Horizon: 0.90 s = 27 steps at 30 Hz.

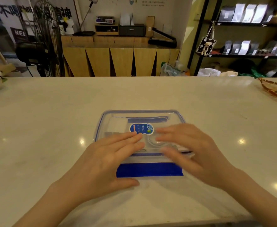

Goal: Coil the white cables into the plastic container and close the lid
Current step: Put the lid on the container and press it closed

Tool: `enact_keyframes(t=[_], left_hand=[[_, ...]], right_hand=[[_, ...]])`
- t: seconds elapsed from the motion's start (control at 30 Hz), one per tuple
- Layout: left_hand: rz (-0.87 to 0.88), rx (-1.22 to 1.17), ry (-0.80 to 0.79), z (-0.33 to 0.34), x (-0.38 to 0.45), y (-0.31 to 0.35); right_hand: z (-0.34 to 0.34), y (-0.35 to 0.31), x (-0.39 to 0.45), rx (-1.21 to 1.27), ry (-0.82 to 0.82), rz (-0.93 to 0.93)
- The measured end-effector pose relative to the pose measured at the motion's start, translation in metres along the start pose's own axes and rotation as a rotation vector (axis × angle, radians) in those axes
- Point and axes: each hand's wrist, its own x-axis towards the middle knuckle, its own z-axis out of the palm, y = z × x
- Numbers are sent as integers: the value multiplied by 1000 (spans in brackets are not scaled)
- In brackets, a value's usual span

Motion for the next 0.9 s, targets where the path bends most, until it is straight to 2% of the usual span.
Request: enact_keyframes(t=[0.13, 0.23, 0.47, 0.9], left_hand=[[19, 46, 2, 2, 0, -2], [16, -17, 21, 3, 0, -5], [-66, -285, -1, -8, 2, -8], [-47, -342, 64, -2, 5, -12]], right_hand=[[10, -7, -19, -241, -144, -145], [14, -4, -20, -329, -162, -180], [0, -5, -19, -125, -187, -103], [3, 1, -14, 22, -106, -76]])
